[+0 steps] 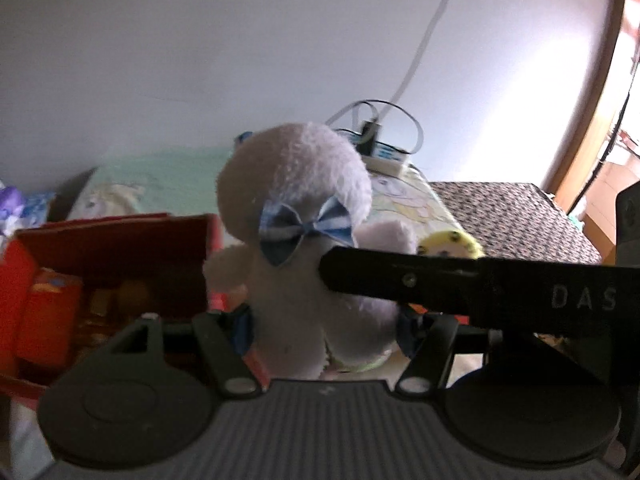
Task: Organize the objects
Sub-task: 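Carry the white bunny with the right gripper over the red box, then lower the white bunny into the red box and open the right gripper, then move the right gripper back to the yellow tiger plush, then grasp the yellow tiger plush with the right gripper and lift it, then carry the yellow tiger with the right gripper over the red box, then lower the yellow tiger into the red box and open the right gripper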
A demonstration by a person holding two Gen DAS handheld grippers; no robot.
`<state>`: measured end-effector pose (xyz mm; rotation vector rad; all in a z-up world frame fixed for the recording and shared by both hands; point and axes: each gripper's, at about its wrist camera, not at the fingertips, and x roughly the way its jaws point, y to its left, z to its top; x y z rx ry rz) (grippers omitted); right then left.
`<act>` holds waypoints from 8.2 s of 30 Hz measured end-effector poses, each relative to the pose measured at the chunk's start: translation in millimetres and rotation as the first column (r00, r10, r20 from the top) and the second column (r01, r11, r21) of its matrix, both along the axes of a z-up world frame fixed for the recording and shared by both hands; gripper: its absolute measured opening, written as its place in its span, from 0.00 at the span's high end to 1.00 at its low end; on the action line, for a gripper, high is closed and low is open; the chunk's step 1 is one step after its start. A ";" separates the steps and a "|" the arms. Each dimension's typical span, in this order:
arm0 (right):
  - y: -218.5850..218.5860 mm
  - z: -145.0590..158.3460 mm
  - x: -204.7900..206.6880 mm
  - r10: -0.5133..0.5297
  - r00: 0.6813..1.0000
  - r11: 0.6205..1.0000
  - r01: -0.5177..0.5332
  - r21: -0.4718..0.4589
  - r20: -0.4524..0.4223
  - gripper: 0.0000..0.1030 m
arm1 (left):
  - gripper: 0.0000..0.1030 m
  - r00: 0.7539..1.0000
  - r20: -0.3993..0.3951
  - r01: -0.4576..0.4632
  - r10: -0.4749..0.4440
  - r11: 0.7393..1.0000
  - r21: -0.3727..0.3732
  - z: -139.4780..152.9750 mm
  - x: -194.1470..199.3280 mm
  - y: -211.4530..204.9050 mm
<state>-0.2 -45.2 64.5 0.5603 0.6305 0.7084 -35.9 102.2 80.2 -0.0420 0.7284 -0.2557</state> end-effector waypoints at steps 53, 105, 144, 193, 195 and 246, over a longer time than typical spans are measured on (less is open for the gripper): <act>178.3 -67.8 60.5 0.036 0.914 0.998 -0.052 -0.028 -0.405 0.56 | 0.32 0.927 -0.164 -0.284 0.338 0.916 0.283 -77.0 30.1 225.2; -85.9 -54.0 -80.0 -0.508 0.860 0.842 0.486 -0.233 -0.042 0.59 | 0.33 0.989 -0.117 0.113 -0.089 0.971 0.212 -34.5 4.5 -48.8; -238.8 -151.6 23.0 -0.342 0.861 0.929 0.371 0.005 -0.377 0.59 | 0.05 0.872 -0.329 0.302 -0.363 0.927 -0.220 -128.1 138.3 -201.5; 32.9 -8.0 -6.3 -0.163 0.987 0.984 0.163 0.068 -0.010 0.65 | 0.11 0.973 0.102 0.222 -0.207 0.960 -0.170 39.4 -16.6 57.5; 43.7 -13.3 4.2 -0.140 0.990 0.989 0.140 0.055 -0.014 0.65 | 0.11 0.979 0.096 0.192 -0.178 0.967 -0.165 37.4 -12.1 70.3; 132.6 -56.2 42.3 -0.090 0.948 0.991 0.054 -0.126 -0.305 0.62 | 0.08 0.975 -0.197 -0.100 0.105 0.994 0.033 -71.6 46.2 176.9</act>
